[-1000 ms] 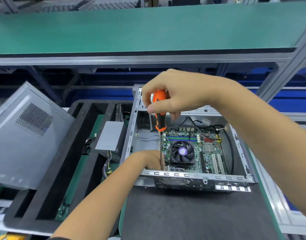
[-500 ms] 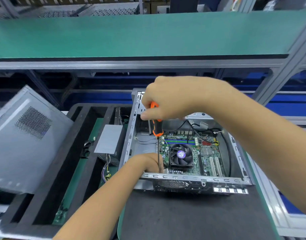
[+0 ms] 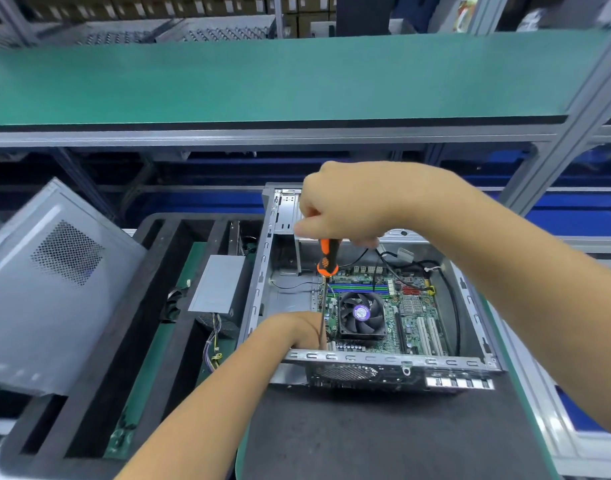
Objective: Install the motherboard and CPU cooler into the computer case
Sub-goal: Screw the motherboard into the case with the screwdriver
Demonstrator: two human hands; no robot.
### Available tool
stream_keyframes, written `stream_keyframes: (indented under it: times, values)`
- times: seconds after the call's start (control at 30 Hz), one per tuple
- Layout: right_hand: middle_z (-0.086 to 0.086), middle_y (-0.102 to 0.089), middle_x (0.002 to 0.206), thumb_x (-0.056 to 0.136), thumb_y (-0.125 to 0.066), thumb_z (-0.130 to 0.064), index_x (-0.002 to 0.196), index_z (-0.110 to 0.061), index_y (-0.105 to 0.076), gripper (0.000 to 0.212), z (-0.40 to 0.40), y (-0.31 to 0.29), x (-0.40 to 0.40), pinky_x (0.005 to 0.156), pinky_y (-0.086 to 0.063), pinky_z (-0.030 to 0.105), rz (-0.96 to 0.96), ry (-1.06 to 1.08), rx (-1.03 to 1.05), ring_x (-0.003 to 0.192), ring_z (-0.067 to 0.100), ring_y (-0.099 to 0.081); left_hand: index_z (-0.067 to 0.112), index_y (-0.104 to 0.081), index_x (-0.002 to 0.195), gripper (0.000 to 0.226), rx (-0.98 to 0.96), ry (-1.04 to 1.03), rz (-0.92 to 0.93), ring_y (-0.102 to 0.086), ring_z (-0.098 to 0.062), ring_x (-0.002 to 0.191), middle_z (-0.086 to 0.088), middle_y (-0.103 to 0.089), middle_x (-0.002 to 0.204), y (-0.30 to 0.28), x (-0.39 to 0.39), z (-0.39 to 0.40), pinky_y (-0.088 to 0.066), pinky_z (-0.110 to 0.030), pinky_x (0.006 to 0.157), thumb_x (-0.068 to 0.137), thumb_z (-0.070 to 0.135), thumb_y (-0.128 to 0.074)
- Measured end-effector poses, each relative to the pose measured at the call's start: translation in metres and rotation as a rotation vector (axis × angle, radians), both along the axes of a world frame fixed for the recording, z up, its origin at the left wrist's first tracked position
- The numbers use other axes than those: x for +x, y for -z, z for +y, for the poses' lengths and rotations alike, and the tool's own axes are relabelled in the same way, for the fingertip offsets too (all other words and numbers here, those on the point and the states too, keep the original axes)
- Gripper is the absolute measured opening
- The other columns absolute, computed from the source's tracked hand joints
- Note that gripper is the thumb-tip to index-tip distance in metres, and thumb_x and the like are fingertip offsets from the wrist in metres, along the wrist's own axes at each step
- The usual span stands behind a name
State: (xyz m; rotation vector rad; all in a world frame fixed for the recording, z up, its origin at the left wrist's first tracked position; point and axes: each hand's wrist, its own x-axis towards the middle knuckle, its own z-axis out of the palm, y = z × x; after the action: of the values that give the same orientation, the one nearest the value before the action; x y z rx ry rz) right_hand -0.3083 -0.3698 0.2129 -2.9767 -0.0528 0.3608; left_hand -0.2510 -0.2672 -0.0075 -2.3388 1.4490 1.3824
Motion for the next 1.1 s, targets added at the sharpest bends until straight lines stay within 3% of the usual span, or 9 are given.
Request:
stream_keyframes:
  times: [0.07,0.13,0.2,0.27,0.4,0.5,0.63,0.87,1.1]
  values:
    - [0.0,-0.07,0.067,0.088,-0.056,-0.041,0.081,-0.015,-0.057,0.028,0.0,-0.002,0.001,0.056,-0.047,0.031,0.031,-0.042,-0.006,0.065,0.021,-0.069,0.003,-0.071,0.103,0.026,0.007,0.007,-0.004,-0.055,-0.017,0.082,-0.008,-0.064,0.093,0.0,0.0,0.0,-0.043,-0.027,0.068,0.078,0.005,-0.07]
    - [-0.008,-0.065,0.088,0.085,-0.061,-0.029,0.095,-0.023,-0.052,0.015,-0.003,-0.006,0.0,0.066,-0.052,0.038,0.084,-0.068,0.043,0.075,0.019,-0.068,0.008,-0.072,0.104,0.026,0.023,0.007,0.003,-0.054,-0.013,0.08,-0.007,-0.068,0.104,0.0,0.001,-0.001,-0.042,-0.025,0.067,0.078,0.008,-0.073]
    - [-0.017,-0.065,0.073,0.086,-0.059,-0.018,0.094,-0.028,-0.046,0.017,-0.006,-0.007,-0.001,0.061,-0.047,0.034,0.107,-0.043,0.128,0.072,0.012,-0.068,0.011,-0.073,0.104,0.029,0.045,0.03,0.015,-0.054,-0.008,0.074,0.001,-0.069,0.096,0.0,0.001,-0.001,-0.042,-0.022,0.062,0.075,0.012,-0.077]
    - [-0.022,-0.062,0.058,0.09,-0.061,-0.025,0.086,-0.027,-0.047,0.014,-0.007,-0.003,-0.001,0.057,-0.04,0.03,0.036,-0.025,0.142,0.073,0.015,-0.069,0.012,-0.074,0.102,0.029,0.062,0.053,0.008,-0.056,-0.008,0.072,0.006,-0.065,0.086,-0.001,0.001,-0.001,-0.04,-0.018,0.056,0.074,0.012,-0.078]
    - [-0.005,-0.057,0.066,0.093,-0.054,-0.043,0.078,-0.02,-0.053,0.028,-0.005,0.002,-0.005,0.051,-0.036,0.029,-0.111,-0.046,0.086,0.057,0.016,-0.068,0.012,-0.075,0.097,0.023,0.068,0.084,0.028,-0.049,-0.005,0.062,0.012,-0.056,0.066,0.0,0.002,-0.002,-0.039,-0.02,0.055,0.075,0.013,-0.077]
    - [-0.003,-0.061,0.072,0.088,-0.058,-0.042,0.08,-0.019,-0.057,0.024,-0.004,0.006,-0.008,0.052,-0.044,0.032,-0.117,-0.098,0.069,0.064,0.021,-0.067,0.014,-0.075,0.093,0.019,0.061,0.125,0.017,-0.045,-0.002,0.055,0.015,-0.053,0.058,0.001,0.002,-0.003,-0.037,-0.02,0.052,0.075,0.017,-0.077]
    - [-0.003,-0.067,0.084,0.08,-0.063,-0.018,0.092,-0.023,-0.058,0.014,-0.008,0.004,-0.007,0.059,-0.051,0.033,-0.039,-0.122,0.124,0.073,0.016,-0.065,0.013,-0.074,0.098,0.021,0.075,0.131,0.023,-0.047,-0.002,0.057,0.015,-0.055,0.064,0.002,0.002,-0.004,-0.038,-0.02,0.052,0.078,0.018,-0.074]
    - [-0.013,-0.061,0.053,0.081,-0.07,-0.042,0.072,-0.021,-0.062,0.024,-0.015,0.009,-0.005,0.043,-0.035,0.011,-0.153,-0.087,0.189,0.058,0.016,-0.067,0.015,-0.072,0.095,0.018,0.128,0.222,-0.001,-0.048,-0.008,0.059,0.01,-0.055,0.067,0.007,0.004,-0.006,-0.04,-0.023,0.054,0.078,0.022,-0.073]
    - [-0.013,-0.056,0.062,0.081,-0.071,-0.045,0.079,-0.023,-0.059,0.025,-0.014,0.014,-0.006,0.05,-0.044,0.027,-0.154,-0.067,0.243,0.059,0.019,-0.067,0.014,-0.068,0.085,0.011,0.156,0.293,0.002,-0.048,-0.01,0.057,0.008,-0.056,0.065,0.012,0.008,-0.009,-0.038,-0.023,0.053,0.08,0.023,-0.071]
